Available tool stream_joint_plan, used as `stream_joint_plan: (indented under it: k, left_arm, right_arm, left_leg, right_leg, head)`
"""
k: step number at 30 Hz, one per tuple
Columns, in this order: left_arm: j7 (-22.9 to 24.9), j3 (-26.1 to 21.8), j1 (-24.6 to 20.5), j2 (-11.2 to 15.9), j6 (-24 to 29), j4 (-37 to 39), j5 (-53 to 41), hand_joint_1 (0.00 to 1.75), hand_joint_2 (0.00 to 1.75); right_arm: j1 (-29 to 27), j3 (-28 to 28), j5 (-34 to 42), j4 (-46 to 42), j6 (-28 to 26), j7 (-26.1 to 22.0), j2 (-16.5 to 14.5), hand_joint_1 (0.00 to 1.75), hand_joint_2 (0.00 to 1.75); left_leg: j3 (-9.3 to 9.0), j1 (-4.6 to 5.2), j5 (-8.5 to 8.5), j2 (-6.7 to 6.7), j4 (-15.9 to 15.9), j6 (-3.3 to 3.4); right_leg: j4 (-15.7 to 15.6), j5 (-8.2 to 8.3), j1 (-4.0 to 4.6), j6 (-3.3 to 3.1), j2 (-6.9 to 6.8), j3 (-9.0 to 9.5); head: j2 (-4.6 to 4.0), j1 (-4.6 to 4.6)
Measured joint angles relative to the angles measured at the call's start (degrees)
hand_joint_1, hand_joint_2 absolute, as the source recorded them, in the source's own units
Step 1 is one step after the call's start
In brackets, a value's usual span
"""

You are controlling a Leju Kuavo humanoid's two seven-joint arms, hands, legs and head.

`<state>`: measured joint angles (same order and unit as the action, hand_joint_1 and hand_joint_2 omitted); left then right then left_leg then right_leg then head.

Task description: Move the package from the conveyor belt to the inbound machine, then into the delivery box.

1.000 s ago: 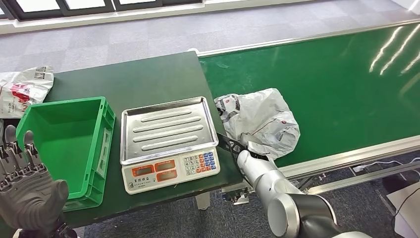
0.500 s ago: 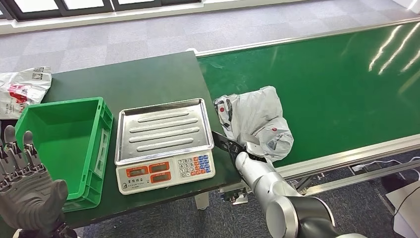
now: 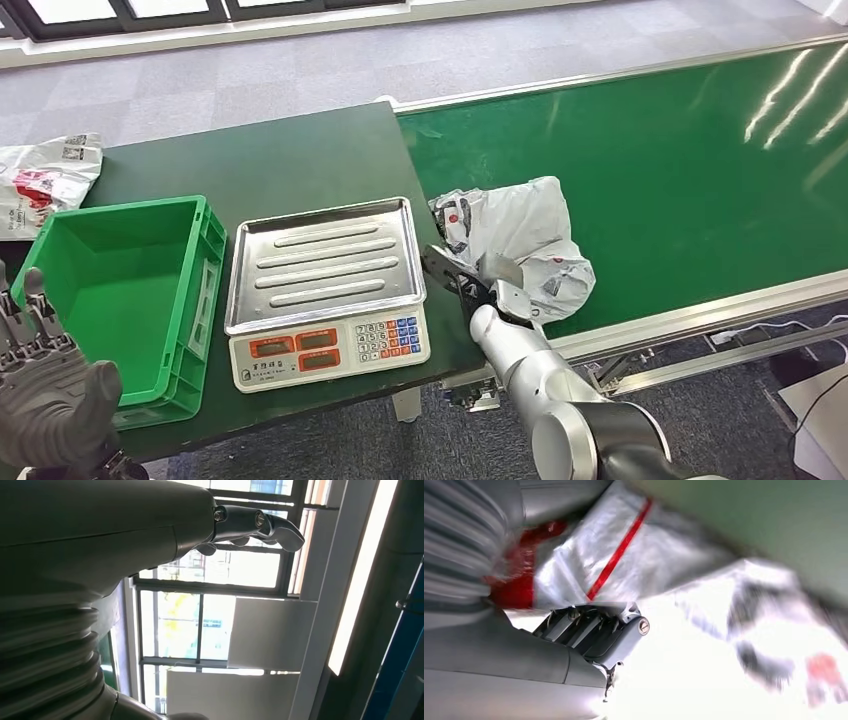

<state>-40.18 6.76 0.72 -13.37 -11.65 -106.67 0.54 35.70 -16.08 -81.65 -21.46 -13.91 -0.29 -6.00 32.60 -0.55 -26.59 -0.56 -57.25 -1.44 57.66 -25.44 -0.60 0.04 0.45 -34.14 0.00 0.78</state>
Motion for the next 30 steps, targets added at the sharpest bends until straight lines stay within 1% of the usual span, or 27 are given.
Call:
stream_joint_plan:
  k: [2, 4, 10, 11, 13, 15, 16, 19, 22, 26, 30]
  left_arm:
    - [-0.01, -0.09, 0.63, -0.02, 0.84, -0.90, -0.02, 0.00, 1.75]
    - [-0.01, -0.10, 1.18, -0.03, 1.40, -1.70, -0.07, 0.00, 1.75]
    - [0.00, -0.12, 2.00, -0.05, 1.91, -2.91, -0.30, 0.00, 1.75]
    - [0.00, -0.11, 2.09, -0.05, 2.21, -2.97, -0.26, 0.00, 1.75]
    - [0.01, -0.06, 2.19, -0.05, 3.12, -2.85, -0.08, 0.00, 1.75]
    - [0.03, 0.07, 2.22, -0.05, 3.70, -2.33, 0.05, 0.00, 1.75]
    - [0.04, 0.15, 2.21, -0.05, 3.80, -1.96, 0.06, 0.00, 1.75]
    - [0.05, 0.37, 2.04, -0.05, 3.81, -0.69, 0.09, 0.00, 1.75]
    - [0.05, 0.73, 1.81, -0.04, 3.75, 0.62, 0.23, 0.00, 1.75]
    - [0.05, 1.21, 1.53, -0.02, 3.46, 2.14, 0.43, 0.00, 1.75]
    - [0.05, 1.56, 1.28, 0.01, 2.95, 3.55, 0.64, 0.00, 1.75]
  right_arm:
    - [-0.18, 0.39, 2.03, -3.10, -5.46, -1.22, -0.98, 1.75, 1.75]
    - [-0.23, 1.09, 3.60, -6.83, -8.96, -2.22, -1.95, 1.75, 1.75]
    - [-0.20, 2.48, 5.21, -13.02, -10.89, -3.39, -3.57, 1.75, 1.75]
    - [-0.60, 2.62, 6.79, -14.18, -12.49, -4.80, -3.76, 1.75, 1.75]
    - [-3.04, 3.03, 12.70, -19.59, -18.73, -9.75, -4.45, 1.75, 1.75]
    - [-7.08, 3.70, 18.33, -29.11, -24.31, -14.60, -5.61, 1.75, 1.75]
    - [-9.13, 4.03, 20.04, -34.33, -25.54, -16.43, -6.28, 1.75, 1.75]
    - [-14.20, 4.61, 22.24, -47.90, -26.14, -20.88, -8.57, 1.75, 1.75]
    - [-16.56, 4.77, 22.96, -56.68, -26.19, -23.90, -10.01, 1.75, 1.75]
    - [-17.35, 4.86, 23.48, -62.47, -26.19, -25.15, -10.27, 1.75, 1.75]
    - [-17.80, 4.87, 25.09, -65.74, -26.19, -26.64, -10.29, 1.75, 1.75]
  left_leg:
    - [0.05, 0.01, 0.04, 0.06, 0.00, -0.06]
    - [0.08, 0.01, 0.06, 0.10, -0.01, -0.08]
    - [0.08, 0.01, 0.08, 0.25, -0.02, -0.07]
    - [0.08, 0.01, 0.09, 0.29, -0.04, -0.06]
    - [0.10, 0.02, 0.12, 0.48, -0.06, -0.03]
    - [0.15, 0.02, 0.12, 0.67, -0.07, -0.02]
    - [0.17, 0.02, 0.10, 0.70, -0.06, -0.03]
    - [0.18, 0.02, 0.04, 0.63, -0.06, -0.05]
    - [0.19, 0.03, 0.04, 0.61, -0.05, -0.04]
    - [0.15, 0.06, 0.06, 0.54, -0.06, -0.03]
    - [0.13, 0.09, 0.09, 0.49, -0.06, -0.04]
  right_leg:
    - [0.03, 0.00, 0.02, 0.00, -0.05, -0.06]
    - [0.04, 0.00, 0.06, -0.01, -0.07, -0.09]
    - [0.04, 0.00, 0.06, -0.01, -0.20, -0.04]
    - [0.04, 0.00, 0.05, 0.00, -0.24, -0.04]
    - [0.04, -0.02, 0.03, 0.01, -0.43, -0.01]
    - [0.03, -0.06, 0.02, 0.03, -0.61, 0.01]
    - [0.03, -0.08, 0.02, 0.03, -0.63, 0.00]
    - [0.03, -0.12, 0.02, 0.01, -0.54, -0.04]
    - [0.03, -0.13, 0.00, 0.00, -0.52, -0.07]
    - [0.03, -0.11, -0.02, -0.01, -0.48, -0.06]
    - [0.03, -0.06, -0.03, -0.03, -0.43, -0.05]
  head:
    - [0.00, 0.01]
    - [0.00, 0.01]
    - [0.00, 0.00]
    - [0.00, 0.00]
    - [0.00, 0.00]
    - [0.00, 0.01]
    - [0.00, 0.01]
    - [0.00, 0.00]
    - [0.00, -0.01]
    - [0.00, 0.01]
    - [0.00, 0.01]
